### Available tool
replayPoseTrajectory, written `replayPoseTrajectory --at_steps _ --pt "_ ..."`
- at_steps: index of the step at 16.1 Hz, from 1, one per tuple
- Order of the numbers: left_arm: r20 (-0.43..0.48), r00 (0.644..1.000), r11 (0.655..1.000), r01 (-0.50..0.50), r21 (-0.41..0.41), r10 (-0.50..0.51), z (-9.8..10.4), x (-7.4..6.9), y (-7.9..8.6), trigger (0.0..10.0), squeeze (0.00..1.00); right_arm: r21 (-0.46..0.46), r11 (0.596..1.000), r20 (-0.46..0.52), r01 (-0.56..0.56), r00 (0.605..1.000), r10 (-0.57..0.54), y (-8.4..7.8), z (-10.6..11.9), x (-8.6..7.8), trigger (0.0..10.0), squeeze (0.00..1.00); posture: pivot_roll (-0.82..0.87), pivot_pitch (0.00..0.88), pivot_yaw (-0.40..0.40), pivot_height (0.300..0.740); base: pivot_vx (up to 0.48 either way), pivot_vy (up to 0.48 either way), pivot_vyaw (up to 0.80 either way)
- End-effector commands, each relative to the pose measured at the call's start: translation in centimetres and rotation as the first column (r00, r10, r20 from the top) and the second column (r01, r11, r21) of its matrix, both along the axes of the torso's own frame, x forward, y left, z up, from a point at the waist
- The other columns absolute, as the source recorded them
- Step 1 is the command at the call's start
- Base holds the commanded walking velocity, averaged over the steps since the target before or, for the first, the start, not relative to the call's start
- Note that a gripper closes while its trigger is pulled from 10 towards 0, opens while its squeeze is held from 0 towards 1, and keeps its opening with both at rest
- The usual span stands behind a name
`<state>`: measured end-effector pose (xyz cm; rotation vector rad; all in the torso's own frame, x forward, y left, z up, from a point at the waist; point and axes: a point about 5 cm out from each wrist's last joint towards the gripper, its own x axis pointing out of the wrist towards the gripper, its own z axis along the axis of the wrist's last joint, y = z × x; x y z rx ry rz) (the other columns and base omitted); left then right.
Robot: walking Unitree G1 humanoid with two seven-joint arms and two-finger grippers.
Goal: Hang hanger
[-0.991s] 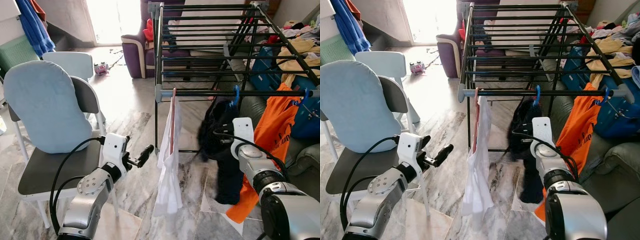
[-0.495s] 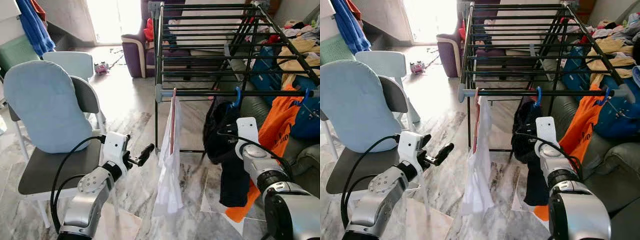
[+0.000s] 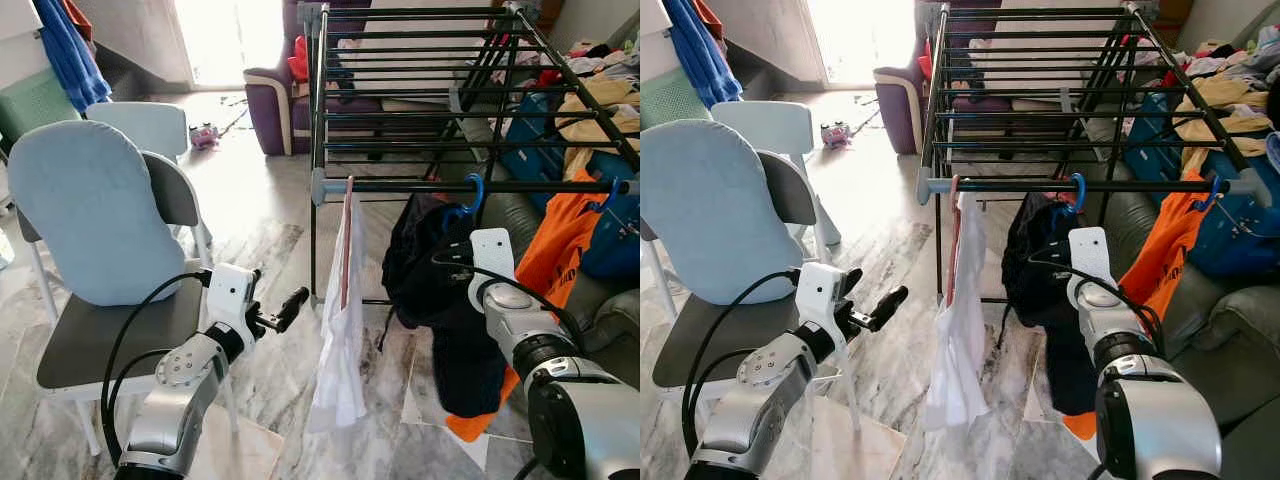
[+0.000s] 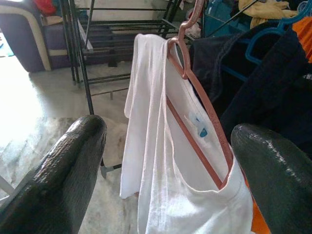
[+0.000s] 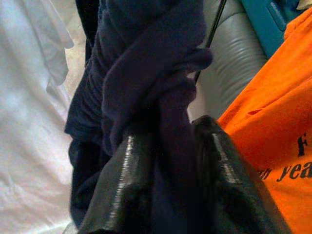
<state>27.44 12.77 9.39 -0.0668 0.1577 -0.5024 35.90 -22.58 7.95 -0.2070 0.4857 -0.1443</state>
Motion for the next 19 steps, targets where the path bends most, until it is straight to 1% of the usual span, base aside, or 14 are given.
replayPoseTrajectory --at_steps 1,6,8,10,12,14,15,16,17,19 --pt "-0.001 1.000 1.000 -0.001 0.017 0.001 0.0 0.0 0.0 10.0 0.00 0.020 1.000 0.002 0.015 1.000 -0.015 0.2 0.3 0.3 0.0 0.00 -0.07 0.000 0.014 0.740 0.000 0.000 0.00" --pt "-0.008 1.000 1.000 -0.001 0.017 0.001 -0.1 -0.1 -0.1 10.0 0.00 0.026 0.999 0.003 0.045 0.999 -0.045 -0.4 0.1 0.0 0.0 0.00 -0.07 0.000 0.012 0.740 0.000 0.000 0.00" --pt "-0.008 1.000 1.000 -0.008 0.019 0.008 -0.2 -0.2 0.0 10.0 0.00 0.027 0.998 0.032 0.053 0.998 -0.053 -0.6 0.5 0.2 0.0 0.00 -0.06 0.000 0.011 0.740 0.000 0.000 0.00" --pt "-0.004 1.000 0.999 -0.026 0.021 0.026 -0.3 -0.3 0.1 10.0 0.00 0.042 0.998 0.072 0.051 0.996 -0.054 -0.5 1.2 0.6 0.0 0.00 -0.06 0.000 0.011 0.740 0.000 0.000 0.00" --pt "-0.001 0.999 0.999 -0.039 0.028 0.039 -0.3 -0.2 0.2 10.0 0.00 0.034 0.999 0.127 0.025 0.991 -0.029 -0.2 1.9 0.9 0.0 0.00 -0.07 0.000 0.014 0.740 0.000 0.000 0.00" --pt "0.009 0.998 0.997 -0.060 0.043 0.060 -0.3 0.1 0.5 10.0 0.00 0.041 0.999 0.251 0.003 0.968 -0.013 0.0 2.9 1.0 0.0 0.00 -0.08 0.000 0.018 0.740 0.000 0.000 0.00" --pt "0.014 0.997 0.996 -0.071 0.046 0.070 -0.2 0.2 0.6 10.0 0.00 0.052 0.999 0.287 0.007 0.958 -0.021 0.0 2.9 0.9 0.0 0.00 -0.08 0.000 0.019 0.740 0.000 0.000 0.00" --pt "0.018 0.997 0.996 -0.079 0.049 0.079 -0.1 0.4 0.6 10.0 0.00 0.043 0.999 0.336 -0.002 0.942 -0.013 0.1 3.0 0.5 0.0 0.00 -0.08 0.000 0.021 0.740 0.000 0.000 0.00" --pt "0.020 0.996 0.995 -0.083 0.049 0.082 -0.1 0.5 0.7 10.0 0.00 0.028 1.000 0.364 -0.009 0.931 -0.002 0.1 3.0 0.3 0.0 0.00 -0.08 0.000 0.021 0.740 0.000 0.000 0.00" --pt "0.023 0.996 0.995 -0.088 0.056 0.087 -0.2 0.5 0.6 10.0 0.00 0.053 0.998 0.354 0.021 0.935 -0.039 -0.4 1.3 -1.2 0.0 0.00 -0.09 0.000 0.025 0.740 0.000 0.000 0.00"
